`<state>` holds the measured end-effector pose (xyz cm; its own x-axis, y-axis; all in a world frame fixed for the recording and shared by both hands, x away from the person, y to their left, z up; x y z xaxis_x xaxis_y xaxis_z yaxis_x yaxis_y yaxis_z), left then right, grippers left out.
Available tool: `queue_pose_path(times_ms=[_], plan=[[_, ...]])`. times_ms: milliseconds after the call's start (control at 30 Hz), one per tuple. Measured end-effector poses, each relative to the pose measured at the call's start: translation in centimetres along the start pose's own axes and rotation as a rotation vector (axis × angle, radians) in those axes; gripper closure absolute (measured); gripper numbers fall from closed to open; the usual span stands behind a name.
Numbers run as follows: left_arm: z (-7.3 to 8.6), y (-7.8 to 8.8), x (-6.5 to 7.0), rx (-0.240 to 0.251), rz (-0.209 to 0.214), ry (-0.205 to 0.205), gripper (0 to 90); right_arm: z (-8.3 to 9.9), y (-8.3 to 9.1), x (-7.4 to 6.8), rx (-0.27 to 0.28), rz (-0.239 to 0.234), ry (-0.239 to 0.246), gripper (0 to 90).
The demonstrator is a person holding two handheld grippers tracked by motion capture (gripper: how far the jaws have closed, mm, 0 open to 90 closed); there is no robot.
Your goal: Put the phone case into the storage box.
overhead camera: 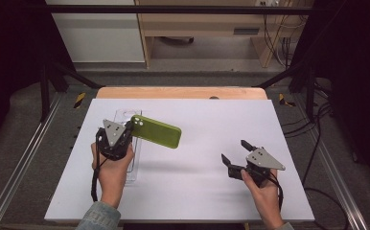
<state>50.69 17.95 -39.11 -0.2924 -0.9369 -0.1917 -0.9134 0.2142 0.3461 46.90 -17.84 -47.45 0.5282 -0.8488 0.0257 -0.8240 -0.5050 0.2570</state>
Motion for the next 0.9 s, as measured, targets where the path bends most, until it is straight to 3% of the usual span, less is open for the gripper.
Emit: queue_pose_path(times_ms=[100, 500, 633, 767, 900], plan=[[-0.1, 0.1, -0.6, -0.001, -0.001, -0.023, 88.0, 0.4, 0.3, 0.1, -0.001, -0.006, -0.005, 10.8], [-1.8, 0.2, -4.0, 0.021, -0.029, -0.09, 88.0, 1.2, 1.7, 1.3, 0.008, 0.055, -0.005, 8.9], [-2.1, 0.3, -5.0, 0.036, -0.041, -0.119, 87.9, 1.2, 2.2, 1.6, 0.025, 0.044, -0.022, 8.7], [-2.0, 0.2, -5.6, 0.034, -0.053, -0.16, 87.9, 1.4, 2.7, 1.9, 0.038, 0.052, -0.038, 6.9], [-2.2, 0.2, -6.0, 0.042, -0.06, -0.174, 87.9, 1.5, 3.2, 2.3, 0.047, 0.07, -0.041, 5.6]])
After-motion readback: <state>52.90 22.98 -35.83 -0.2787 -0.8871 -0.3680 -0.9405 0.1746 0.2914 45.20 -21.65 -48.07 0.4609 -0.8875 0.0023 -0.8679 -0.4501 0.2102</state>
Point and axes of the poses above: each handheld gripper's, and its own axes: y roughly backward along the jaws, z roughly out of its underside, x roughly to its right, the point moved 6 cm from there along -y, roughly forward along the jaws, and after that the axes turned 2 degrees about -y, right-handed, at the moved point
